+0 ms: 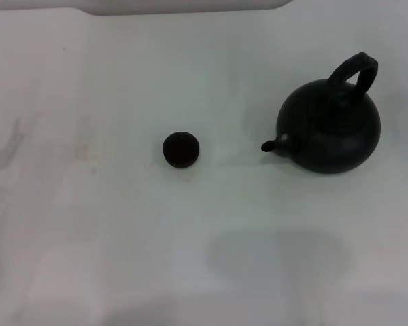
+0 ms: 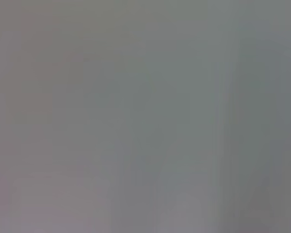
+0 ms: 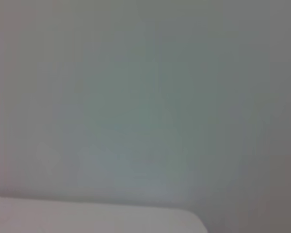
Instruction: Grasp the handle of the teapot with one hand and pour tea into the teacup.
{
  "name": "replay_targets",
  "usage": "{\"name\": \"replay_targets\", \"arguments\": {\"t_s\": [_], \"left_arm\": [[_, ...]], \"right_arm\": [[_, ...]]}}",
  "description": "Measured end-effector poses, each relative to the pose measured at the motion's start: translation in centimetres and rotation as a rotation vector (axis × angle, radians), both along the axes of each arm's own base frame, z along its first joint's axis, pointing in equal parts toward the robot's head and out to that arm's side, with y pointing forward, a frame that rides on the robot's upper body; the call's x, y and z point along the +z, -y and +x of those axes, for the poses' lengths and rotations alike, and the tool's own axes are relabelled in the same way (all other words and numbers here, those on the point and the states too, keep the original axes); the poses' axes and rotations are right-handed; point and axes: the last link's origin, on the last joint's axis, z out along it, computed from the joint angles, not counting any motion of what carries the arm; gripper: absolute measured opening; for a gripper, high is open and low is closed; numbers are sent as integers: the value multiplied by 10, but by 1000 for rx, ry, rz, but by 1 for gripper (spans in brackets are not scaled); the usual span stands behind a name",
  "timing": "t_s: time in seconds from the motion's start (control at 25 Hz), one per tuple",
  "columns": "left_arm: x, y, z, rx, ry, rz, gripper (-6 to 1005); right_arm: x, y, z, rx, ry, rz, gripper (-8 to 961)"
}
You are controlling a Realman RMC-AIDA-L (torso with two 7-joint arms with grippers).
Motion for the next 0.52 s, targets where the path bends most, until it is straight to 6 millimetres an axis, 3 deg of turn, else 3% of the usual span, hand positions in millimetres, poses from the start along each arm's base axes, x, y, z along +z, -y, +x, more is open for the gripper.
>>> {"name": "replay_targets", "arguments": {"t_s": [0.52], "left_arm": [[-14, -21, 6, 12, 34, -39, 861]], "right_arm": [[1, 12, 20, -129, -46, 55, 379]]}}
